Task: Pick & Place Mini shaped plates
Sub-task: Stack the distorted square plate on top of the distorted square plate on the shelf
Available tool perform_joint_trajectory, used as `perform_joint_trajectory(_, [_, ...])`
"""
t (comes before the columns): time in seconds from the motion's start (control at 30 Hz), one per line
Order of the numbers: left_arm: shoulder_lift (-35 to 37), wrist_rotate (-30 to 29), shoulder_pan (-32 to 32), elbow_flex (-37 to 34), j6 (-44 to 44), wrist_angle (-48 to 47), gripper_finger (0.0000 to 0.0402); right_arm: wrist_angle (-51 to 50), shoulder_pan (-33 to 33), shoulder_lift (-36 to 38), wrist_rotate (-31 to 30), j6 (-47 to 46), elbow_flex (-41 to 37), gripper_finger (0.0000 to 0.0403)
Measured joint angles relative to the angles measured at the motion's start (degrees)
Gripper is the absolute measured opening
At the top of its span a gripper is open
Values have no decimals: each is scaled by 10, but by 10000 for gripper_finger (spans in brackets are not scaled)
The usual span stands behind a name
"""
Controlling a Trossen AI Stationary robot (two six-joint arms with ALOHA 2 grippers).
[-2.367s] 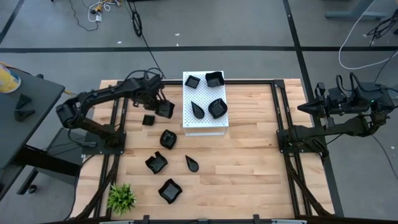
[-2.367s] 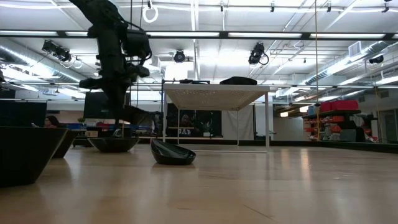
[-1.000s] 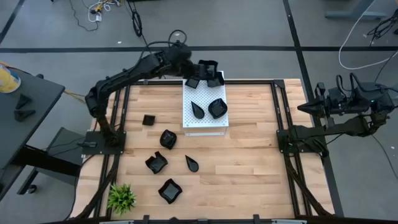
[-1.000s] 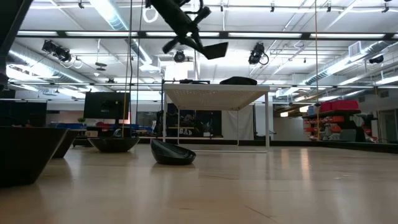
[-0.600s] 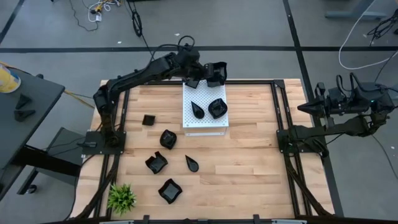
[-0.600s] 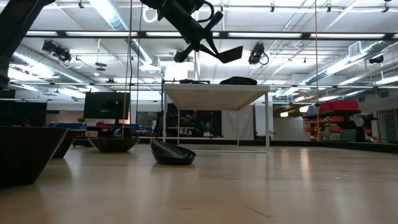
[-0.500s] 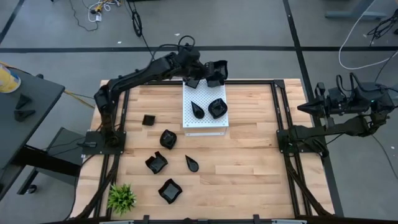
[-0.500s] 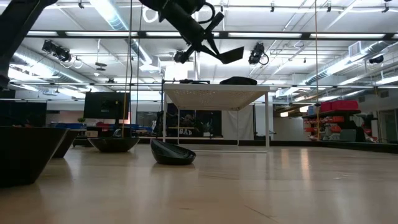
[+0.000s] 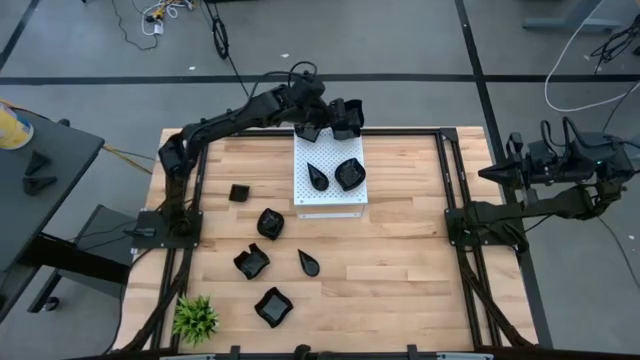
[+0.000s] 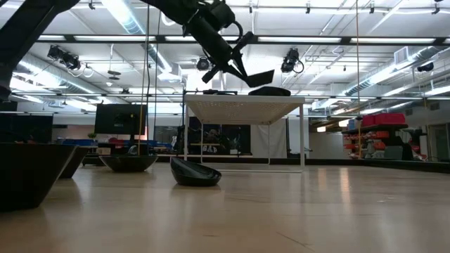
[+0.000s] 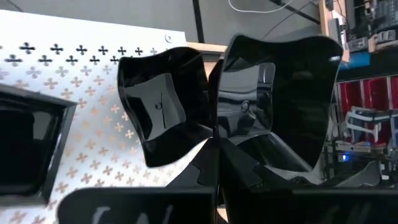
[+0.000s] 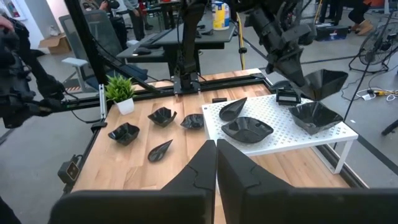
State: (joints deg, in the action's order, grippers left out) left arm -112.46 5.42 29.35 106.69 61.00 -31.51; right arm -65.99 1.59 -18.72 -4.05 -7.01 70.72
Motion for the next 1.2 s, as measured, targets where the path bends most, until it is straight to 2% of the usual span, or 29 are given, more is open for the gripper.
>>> perform_joint_trajectory(0.3, [-30,11,2,0,20,-1,18,0,0,0,0,0,0,19])
perform_joint_trajectory(0.57, [-31,-6,7,-1,29,-15,9,0,0,0,0,0,0,19])
perform_joint_trajectory(1.2, [-31,-17,8,-1,44,-47,16,0,0,0,0,0,0,19])
